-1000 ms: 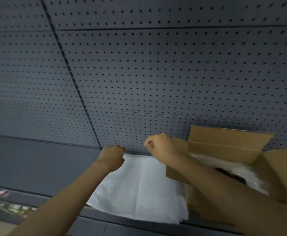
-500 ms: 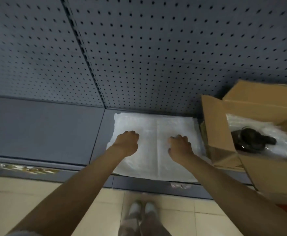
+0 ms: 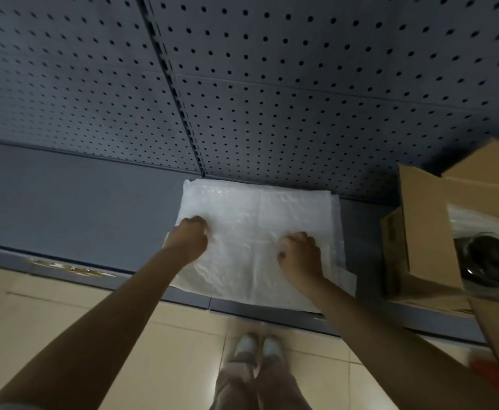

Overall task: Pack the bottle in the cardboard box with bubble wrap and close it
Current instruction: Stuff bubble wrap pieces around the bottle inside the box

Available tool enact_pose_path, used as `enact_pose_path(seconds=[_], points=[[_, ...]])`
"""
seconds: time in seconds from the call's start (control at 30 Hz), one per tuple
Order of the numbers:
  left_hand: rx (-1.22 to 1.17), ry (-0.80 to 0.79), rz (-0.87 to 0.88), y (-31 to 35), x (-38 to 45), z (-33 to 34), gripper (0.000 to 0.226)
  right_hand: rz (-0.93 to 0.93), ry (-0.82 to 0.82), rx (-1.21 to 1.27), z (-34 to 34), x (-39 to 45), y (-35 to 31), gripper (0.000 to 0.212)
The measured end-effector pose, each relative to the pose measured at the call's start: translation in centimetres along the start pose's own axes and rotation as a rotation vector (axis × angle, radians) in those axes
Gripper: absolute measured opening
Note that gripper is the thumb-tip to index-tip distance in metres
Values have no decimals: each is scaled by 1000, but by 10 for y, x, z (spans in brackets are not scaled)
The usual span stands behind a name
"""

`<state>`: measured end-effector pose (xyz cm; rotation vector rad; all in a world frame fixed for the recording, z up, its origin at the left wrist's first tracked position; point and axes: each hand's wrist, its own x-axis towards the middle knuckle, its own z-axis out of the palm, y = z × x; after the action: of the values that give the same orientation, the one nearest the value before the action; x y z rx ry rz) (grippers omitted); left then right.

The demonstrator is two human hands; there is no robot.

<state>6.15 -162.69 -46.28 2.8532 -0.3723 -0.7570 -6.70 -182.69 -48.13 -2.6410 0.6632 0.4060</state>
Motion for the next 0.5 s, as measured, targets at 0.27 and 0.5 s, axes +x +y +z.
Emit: enact_pose_path(seconds=[0.27, 0.5], points=[[-296, 116, -262, -12, 14, 0, 41, 553, 143, 211, -17, 9, 51, 48], [-675, 111, -352, -19, 19, -5, 49, 721, -12, 707, -23, 5, 59, 53]])
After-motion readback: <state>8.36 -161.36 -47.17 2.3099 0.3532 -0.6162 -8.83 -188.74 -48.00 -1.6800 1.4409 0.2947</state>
